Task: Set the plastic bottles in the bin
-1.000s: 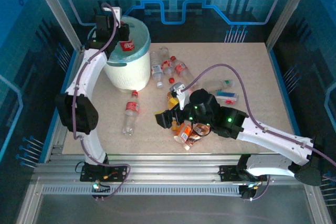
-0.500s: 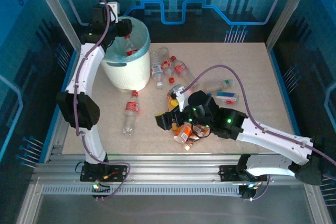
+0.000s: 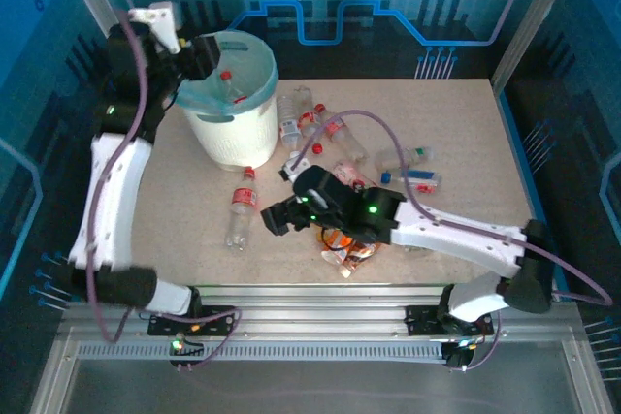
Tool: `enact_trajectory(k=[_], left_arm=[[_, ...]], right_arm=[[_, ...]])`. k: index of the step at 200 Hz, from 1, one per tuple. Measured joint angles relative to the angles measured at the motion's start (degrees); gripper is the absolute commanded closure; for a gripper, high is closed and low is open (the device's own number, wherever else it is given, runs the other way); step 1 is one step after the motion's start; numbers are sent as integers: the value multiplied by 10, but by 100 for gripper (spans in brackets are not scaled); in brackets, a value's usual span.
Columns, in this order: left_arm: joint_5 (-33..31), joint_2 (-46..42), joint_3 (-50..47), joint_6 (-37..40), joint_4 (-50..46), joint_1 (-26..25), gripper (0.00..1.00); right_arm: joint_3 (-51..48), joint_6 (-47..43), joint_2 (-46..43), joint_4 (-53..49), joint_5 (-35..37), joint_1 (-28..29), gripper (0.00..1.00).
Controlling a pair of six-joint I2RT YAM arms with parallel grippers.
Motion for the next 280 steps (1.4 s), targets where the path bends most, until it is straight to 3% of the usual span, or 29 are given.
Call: enact_trajectory(k=[35,70,109,148,194,232,280], left_arm=[[-8,-226,-221,23,22,0,13],[-13,-451,-464,33,4,0,3],[-45,-590,-586,9,-47,1,1],[-118,-604,-609,-14,-72,1,1],[-159,-587,-615,-32,-78,1,1],[-168,-584,-615,-33,-78,1,1],[-174,-574,-615,-33,-80,1,1]], right_arm=[[91,37,130,-33,19,12,0],[182,50,256,-59,-8,17,0],[273,60,377,-91,-40,17,0],[331,70,458,-116,-49,17,0],[346,96,505,-115,-88,8,14],[306,112,489,-83,-104,-4,26],[230,118,447,-28,-107,-11,34]])
